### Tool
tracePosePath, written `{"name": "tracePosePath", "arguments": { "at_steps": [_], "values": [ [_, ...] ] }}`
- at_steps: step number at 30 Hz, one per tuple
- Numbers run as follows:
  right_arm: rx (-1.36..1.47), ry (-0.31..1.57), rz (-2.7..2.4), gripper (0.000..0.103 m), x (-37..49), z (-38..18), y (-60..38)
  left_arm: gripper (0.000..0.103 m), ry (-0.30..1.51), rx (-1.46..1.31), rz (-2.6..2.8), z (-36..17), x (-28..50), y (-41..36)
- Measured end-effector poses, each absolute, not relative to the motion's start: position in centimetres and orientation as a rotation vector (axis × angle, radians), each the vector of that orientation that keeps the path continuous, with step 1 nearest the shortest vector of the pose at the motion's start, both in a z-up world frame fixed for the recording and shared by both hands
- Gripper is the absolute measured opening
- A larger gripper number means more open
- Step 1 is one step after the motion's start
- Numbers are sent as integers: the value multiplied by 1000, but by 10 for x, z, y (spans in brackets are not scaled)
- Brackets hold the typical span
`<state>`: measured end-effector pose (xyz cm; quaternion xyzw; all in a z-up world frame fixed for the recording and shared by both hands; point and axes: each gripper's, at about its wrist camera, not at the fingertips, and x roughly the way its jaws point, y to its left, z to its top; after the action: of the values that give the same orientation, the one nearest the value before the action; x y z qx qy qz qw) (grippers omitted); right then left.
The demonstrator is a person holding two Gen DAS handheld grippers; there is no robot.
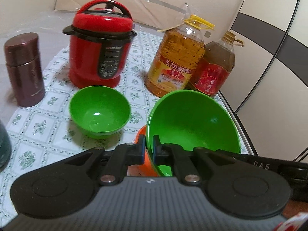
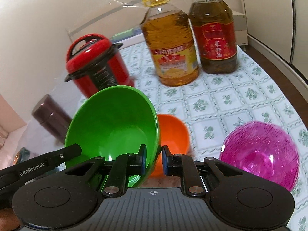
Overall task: Organize plates and bowls
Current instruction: 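Lift the large green bowl with both tools and lower it into the orange bowl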
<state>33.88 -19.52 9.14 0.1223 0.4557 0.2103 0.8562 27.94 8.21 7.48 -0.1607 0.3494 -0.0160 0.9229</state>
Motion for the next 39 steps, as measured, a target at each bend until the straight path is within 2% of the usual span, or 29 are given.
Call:
{"name": "tracePosePath", "arguments": {
  "at_steps": [10,20,39],
  "values": [
    [203,1012,433,16,379,57,-197,6,784,-319,-31,42,323,72],
    [148,1050,423,16,389,28,-190,6,835,-355,-22,14,334,76],
    [-67,1003,423,16,382,17,-167,7,849,-353,-5,-4,336,74]
  ]
}}
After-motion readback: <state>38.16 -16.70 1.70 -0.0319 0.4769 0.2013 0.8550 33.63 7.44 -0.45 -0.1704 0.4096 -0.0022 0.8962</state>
